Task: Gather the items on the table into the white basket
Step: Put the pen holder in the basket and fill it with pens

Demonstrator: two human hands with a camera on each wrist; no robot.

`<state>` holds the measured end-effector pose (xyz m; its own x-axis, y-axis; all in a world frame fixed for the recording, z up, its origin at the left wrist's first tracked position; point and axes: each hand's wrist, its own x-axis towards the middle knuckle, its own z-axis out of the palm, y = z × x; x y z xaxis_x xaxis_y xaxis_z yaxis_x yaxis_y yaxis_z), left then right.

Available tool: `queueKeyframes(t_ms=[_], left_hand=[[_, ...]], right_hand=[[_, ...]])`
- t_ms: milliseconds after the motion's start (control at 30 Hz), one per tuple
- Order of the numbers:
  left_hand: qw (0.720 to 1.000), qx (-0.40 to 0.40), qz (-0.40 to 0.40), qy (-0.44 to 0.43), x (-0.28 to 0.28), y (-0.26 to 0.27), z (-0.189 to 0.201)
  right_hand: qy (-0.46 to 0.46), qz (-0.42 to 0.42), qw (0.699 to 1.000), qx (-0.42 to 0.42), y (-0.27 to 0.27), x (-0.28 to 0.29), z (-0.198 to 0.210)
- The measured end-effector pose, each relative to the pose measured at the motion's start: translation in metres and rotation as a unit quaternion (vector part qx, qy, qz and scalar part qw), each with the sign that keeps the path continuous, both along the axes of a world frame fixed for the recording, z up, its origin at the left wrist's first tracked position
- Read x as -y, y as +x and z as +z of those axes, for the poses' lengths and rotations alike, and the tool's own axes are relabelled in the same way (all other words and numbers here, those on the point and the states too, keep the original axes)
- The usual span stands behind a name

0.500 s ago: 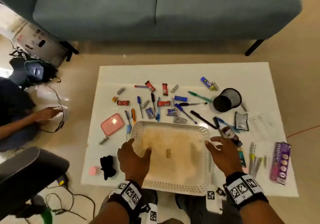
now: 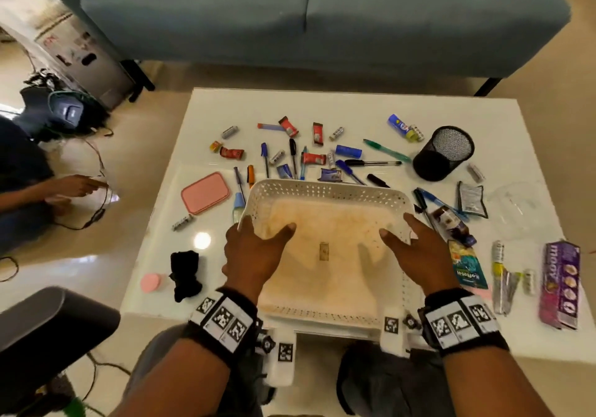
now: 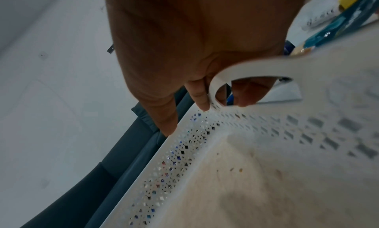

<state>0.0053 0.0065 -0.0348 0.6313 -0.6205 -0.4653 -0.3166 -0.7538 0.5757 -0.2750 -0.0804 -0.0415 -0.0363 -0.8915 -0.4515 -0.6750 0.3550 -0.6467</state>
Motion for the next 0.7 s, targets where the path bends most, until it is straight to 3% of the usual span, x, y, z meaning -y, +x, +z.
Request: queueKeyframes(t_ms=[167, 333, 467, 600, 700], left_hand=[[0.998, -0.058, -0.03, -0.013, -0.001, 0.006, 0.022], [0.989, -0.027, -0.131, 0.058, 0.005, 0.012, 0.035], [0.981, 0.029, -0.165, 0.1, 0.005, 0.011, 0.033], [0.98, 0.105, -0.166, 0.005, 0.008, -0.006, 0.042], [0.976, 0.031, -0.2, -0.075, 0.028, -0.019, 0.049]], right_hand=[[0.009, 0.05, 0.996, -0.067, -0.007, 0.0, 0.012], [0.014, 0.059, 0.995, -0.077, -0.019, -0.006, 0.025], [0.029, 0.065, 0.996, -0.056, -0.021, -0.009, 0.028], [-0.028, 0.04, 0.997, -0.057, -0.019, -0.001, 0.035], [-0.099, 0.011, 0.993, -0.067, -0.016, 0.02, 0.038]])
